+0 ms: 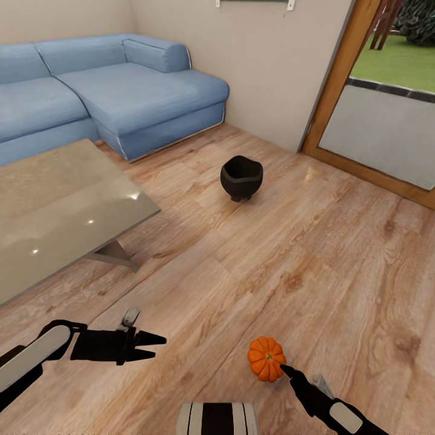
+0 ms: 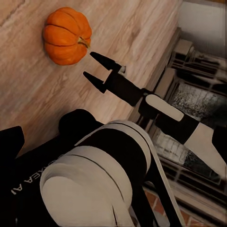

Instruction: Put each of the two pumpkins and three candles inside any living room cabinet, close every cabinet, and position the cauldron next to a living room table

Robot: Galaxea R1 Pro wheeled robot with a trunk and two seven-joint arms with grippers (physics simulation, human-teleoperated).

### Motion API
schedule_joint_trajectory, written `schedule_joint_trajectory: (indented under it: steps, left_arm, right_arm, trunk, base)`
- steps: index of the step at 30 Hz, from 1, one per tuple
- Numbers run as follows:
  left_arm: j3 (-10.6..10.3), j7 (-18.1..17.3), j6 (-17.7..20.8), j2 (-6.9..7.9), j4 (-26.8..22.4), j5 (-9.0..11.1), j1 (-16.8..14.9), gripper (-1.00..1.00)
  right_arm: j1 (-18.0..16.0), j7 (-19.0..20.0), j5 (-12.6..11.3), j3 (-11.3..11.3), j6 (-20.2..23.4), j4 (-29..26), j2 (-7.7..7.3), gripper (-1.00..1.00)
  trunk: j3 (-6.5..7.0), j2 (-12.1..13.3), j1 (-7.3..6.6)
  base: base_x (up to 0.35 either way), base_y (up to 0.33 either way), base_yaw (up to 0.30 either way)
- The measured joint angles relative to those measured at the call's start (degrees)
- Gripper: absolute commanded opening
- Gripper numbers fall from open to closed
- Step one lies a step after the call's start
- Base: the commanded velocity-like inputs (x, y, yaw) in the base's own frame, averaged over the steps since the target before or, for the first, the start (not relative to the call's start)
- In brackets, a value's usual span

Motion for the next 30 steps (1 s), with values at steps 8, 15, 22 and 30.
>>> schedule_joint_trajectory:
  steps: [8,15,22,30]
  left_arm:
    - [0.0,-0.1,-0.1,0.02,-0.5,0.1,0.1,1.00]
    - [-0.1,-0.1,-0.2,-0.05,-0.4,0.0,0.1,1.00]
    - [0.0,-0.1,-0.2,-0.06,-0.4,-0.1,0.1,1.00]
    - [0.0,-0.1,-0.2,-0.01,-0.4,-0.1,0.1,1.00]
  right_arm:
    - [0.0,5.4,0.2,0.1,-1.6,0.0,-0.26,1.00]
    - [0.0,9.9,0.3,0.1,-1.7,-1.8,-0.53,1.00]
    - [0.0,10.1,0.3,0.1,-1.9,-3.2,-0.54,1.00]
    - [0.0,11.7,0.3,0.1,-1.9,-3.3,-0.63,1.00]
  trunk:
    - [-0.23,0.0,0.02]
    - [-0.23,0.0,0.02]
    - [-1.77,-0.1,0.21]
    - [-3.55,-0.2,0.41]
  base:
    - [0.000,0.000,0.000]
    - [0.000,0.000,0.000]
    - [0.000,0.000,0.000]
    - [0.000,0.000,0.000]
